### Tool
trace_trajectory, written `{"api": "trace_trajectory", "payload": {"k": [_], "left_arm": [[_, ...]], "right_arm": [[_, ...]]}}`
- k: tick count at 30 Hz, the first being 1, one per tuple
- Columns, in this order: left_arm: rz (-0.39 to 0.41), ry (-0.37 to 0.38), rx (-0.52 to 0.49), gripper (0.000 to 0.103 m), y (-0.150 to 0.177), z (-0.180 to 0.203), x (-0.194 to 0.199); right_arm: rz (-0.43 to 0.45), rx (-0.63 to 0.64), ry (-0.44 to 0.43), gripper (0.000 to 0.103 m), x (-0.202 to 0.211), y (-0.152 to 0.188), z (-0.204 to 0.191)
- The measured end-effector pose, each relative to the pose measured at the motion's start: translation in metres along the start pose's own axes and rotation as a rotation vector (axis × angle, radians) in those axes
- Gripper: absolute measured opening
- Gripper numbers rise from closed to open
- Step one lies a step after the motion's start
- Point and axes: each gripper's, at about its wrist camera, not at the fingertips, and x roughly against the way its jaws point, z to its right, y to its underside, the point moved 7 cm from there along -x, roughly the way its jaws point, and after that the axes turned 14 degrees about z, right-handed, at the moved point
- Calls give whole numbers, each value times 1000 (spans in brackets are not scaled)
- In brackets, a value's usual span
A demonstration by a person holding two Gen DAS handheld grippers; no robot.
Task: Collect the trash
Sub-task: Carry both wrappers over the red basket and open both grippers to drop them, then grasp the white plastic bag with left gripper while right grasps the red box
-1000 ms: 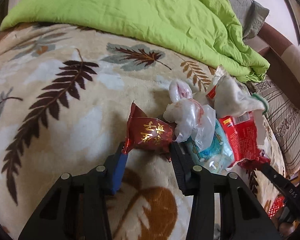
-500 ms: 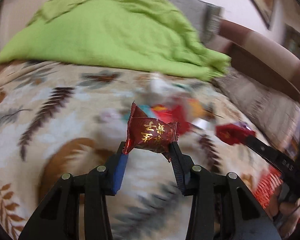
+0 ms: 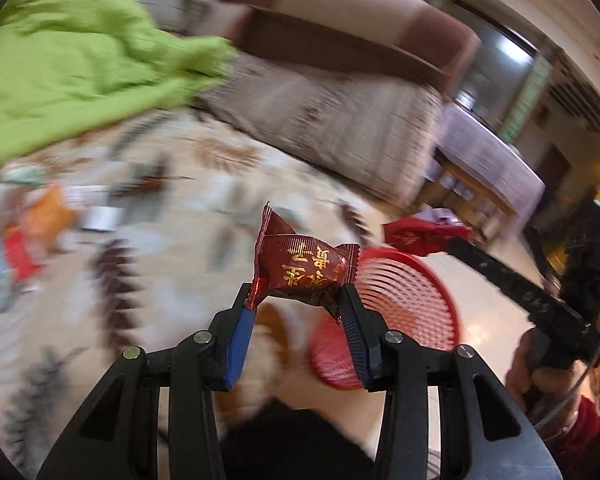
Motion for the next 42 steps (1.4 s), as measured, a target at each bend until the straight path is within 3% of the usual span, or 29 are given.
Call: {"api": "trace_trajectory", "payload": {"k": [5,7,8,9,12,16,21,27,31,37,42], "left_arm": [[-83,80,-71,42,16,61,-46],[-120,101,-71,52,26,75,-60],[-140,112,-72,58,29,78,-65],[-160,107,-66,67,31,78,-68],[-143,97,-42,67,30,70,-63],[-83,21,-1,67,21,32,-33],[5,-173,1,72,13,-29,6],[60,-382,41,75,19,-112,71],[111,-575,88,75,21,-185,115],[137,-731,298,75,30,-274,138],[155,-801,340,75,23,-308,134]], "right_arm": [[-33,-23,136,23,11,12,53],[-59,-55,186,30,11,20,71],[-68,-67,211,38,10,22,78],[-72,-69,222,48,11,24,82],[-57,-55,251,54,13,20,87],[5,-24,228,64,14,4,71],[35,-21,59,72,1,-6,14],[-61,77,-198,72,-35,18,-99],[-160,87,-344,72,-61,43,-161],[-258,141,-498,72,-98,71,-241],[-253,172,-537,62,-135,75,-293]]}}
